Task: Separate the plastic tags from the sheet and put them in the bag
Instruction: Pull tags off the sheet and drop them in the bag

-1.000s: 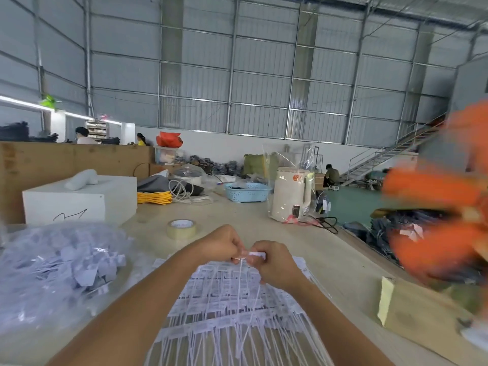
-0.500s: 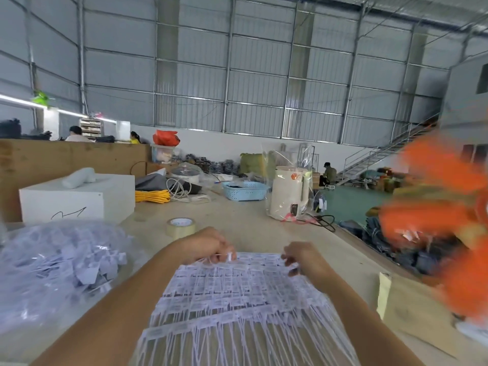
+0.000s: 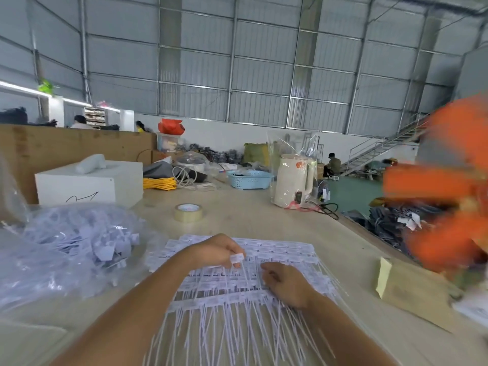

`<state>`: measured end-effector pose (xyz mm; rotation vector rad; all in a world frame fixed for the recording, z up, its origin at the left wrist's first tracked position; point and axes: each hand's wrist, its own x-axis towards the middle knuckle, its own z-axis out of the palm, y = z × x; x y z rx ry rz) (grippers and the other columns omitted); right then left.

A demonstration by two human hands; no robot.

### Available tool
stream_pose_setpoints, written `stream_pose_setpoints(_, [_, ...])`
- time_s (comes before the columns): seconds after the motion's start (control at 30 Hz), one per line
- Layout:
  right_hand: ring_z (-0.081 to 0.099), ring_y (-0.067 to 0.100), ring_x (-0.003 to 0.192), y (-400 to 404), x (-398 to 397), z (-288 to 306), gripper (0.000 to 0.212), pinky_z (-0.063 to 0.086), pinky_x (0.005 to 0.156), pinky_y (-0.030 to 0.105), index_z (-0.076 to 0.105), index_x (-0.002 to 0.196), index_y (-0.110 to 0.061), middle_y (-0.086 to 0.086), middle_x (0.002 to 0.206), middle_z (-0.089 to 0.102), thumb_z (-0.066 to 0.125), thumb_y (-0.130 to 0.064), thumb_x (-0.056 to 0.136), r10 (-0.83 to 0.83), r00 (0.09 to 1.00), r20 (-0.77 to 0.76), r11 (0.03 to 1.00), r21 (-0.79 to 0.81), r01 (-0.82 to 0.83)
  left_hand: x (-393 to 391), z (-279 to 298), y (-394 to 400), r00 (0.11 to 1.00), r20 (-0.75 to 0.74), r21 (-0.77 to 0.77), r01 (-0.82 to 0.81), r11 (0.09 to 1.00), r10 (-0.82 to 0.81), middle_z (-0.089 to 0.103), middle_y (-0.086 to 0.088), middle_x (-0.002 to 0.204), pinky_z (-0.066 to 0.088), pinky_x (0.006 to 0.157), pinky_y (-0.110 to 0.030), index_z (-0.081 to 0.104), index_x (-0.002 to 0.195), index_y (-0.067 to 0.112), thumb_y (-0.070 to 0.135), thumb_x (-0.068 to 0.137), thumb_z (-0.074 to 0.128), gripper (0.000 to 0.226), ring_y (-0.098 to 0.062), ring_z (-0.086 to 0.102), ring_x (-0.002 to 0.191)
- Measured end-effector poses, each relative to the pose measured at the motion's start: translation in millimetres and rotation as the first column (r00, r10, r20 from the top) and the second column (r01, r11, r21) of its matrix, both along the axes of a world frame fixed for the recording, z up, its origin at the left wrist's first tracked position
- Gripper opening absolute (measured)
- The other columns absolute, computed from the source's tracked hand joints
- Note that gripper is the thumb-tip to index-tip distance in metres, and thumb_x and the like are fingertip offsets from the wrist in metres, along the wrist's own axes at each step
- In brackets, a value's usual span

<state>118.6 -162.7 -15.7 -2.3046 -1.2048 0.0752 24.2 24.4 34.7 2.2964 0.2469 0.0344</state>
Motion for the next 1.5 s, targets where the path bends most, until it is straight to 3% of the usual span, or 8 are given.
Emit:
stream_pose_setpoints(0.17, [0.060, 0.028, 0.104, -16.8, -7.5, 1.5, 0.034, 0.044, 0.089, 0.033, 0.058, 0.119, -0.003, 0.014, 0.113, 0.064, 0.042, -0.026, 0.099, 0.026, 0.999, -0.046, 0.999, 0.037, -0.024, -5.5, 2.8, -8.2, 0.998, -0.018, 0.029, 0.062, 0.998, -0.062, 0.061, -0.003, 0.101, 0.048, 0.066, -0.016, 0.059, 0.123, 0.005, -0.014, 0.084, 0.055, 0.043, -0.006, 0.061, 0.083])
stream_pose_setpoints(0.3, [0.047, 0.027, 0.061, -6.8, -11.5, 27.1, 0.028, 0.035, 0.064, 0.036, 0.049, 0.066, -0.005, 0.016, 0.066, 0.044, 0.050, -0.006, 0.094, 0.040, 0.987, -0.155, 0.957, 0.290, 0.007, -4.7, 1.9, -17.5, 0.995, 0.077, -0.040, 0.062, 0.997, -0.059, 0.063, -0.008, 0.109, 0.053, 0.079, -0.027, 0.049, 0.131, 0.004, -0.013, 0.084, 0.058, 0.050, -0.028, 0.062, 0.105])
stream_pose_setpoints(0.57, [0.057, 0.019, 0.052, 21.4, -19.0, 46.4, 0.010, 0.045, 0.048, 0.023, 0.053, 0.090, -0.001, 0.015, 0.070, 0.055, 0.053, -0.010, 0.095, 0.254, 0.866, -0.431, 0.930, 0.355, -0.096, 5.3, 14.5, -11.7, 0.969, 0.243, 0.171, 0.007, 0.985, -0.049, 0.049, 0.002, 0.102, 0.047, 0.071, -0.023, 0.042, 0.121, 0.013, 0.010, 0.076, 0.076, 0.056, -0.011, 0.053, 0.085])
stream_pose_setpoints(0.67, [0.057, 0.018, 0.051, 22.9, -11.1, 46.9, 0.019, 0.045, 0.049, 0.024, 0.053, 0.077, -0.004, 0.012, 0.069, 0.053, 0.055, -0.011, 0.094, 0.250, 0.857, -0.451, 0.905, 0.423, -0.041, 3.1, 9.8, -2.0, 0.955, 0.287, 0.093, -0.108, 0.990, 0.078, 0.064, -0.007, 0.085, 0.050, 0.063, -0.028, 0.066, 0.090, 0.009, 0.020, 0.080, 0.075, 0.017, -0.013, 0.059, 0.071])
stream_pose_setpoints(0.9, [0.051, 0.012, 0.040, 35.6, -11.1, 38.8, 0.024, 0.039, 0.043, 0.021, 0.056, 0.071, -0.005, 0.008, 0.054, 0.052, 0.058, -0.018, 0.092, 0.214, 0.944, -0.252, 0.902, 0.421, -0.092, 2.9, -6.9, -5.3, 0.967, 0.192, -0.343, -0.092, 0.935, 0.166, 0.060, 0.003, 0.048, 0.033, 0.040, -0.015, 0.058, 0.069, 0.009, 0.022, 0.093, 0.058, 0.027, -0.005, 0.048, 0.039])
stream_pose_setpoints(1.2, [0.043, 0.006, 0.059, 35.9, -9.3, 34.2, 0.021, 0.032, 0.057, 0.018, 0.059, 0.071, 0.002, -0.004, 0.062, 0.045, 0.060, -0.008, 0.089, 0.141, 0.938, 0.317, 0.842, 0.459, -0.282, -0.4, 1.8, -19.7, 0.981, -0.060, -0.853, -0.148, 0.501, 0.186, 0.031, 0.006, 0.040, 0.016, 0.031, -0.012, 0.040, 0.060, 0.016, 0.008, 0.092, 0.044, 0.034, -0.005, 0.025, 0.032])
stream_pose_setpoints(1.37, [0.043, 0.000, 0.035, 20.9, -1.0, 52.1, 0.027, 0.040, 0.038, 0.016, 0.054, 0.066, -0.011, -0.004, 0.053, 0.046, 0.053, -0.007, 0.093, 0.053, 0.973, -0.226, 0.778, 0.620, 0.102, -17.6, 17.5, -11.0, 0.999, 0.037, -0.775, 0.042, 0.631, -0.021, 0.030, 0.007, 0.039, 0.021, 0.036, -0.013, 0.048, 0.044, 0.019, 0.009, 0.093, 0.043, 0.051, -0.004, 0.028, 0.035])
stream_pose_setpoints(1.5, [0.042, 0.008, 0.041, -8.1, 14.8, 87.3, 0.020, 0.034, 0.034, 0.018, 0.050, 0.076, -0.006, 0.004, 0.060, 0.049, 0.047, -0.009, 0.096, 0.290, 0.627, -0.723, 0.686, 0.614, 0.390, -28.9, 24.1, -2.7, 0.992, 0.101, -0.552, -0.008, 0.834, 0.076, 0.048, 0.001, 0.047, 0.033, 0.041, -0.017, 0.058, 0.055, 0.016, 0.016, 0.090, 0.060, 0.036, -0.008, 0.040, 0.040])
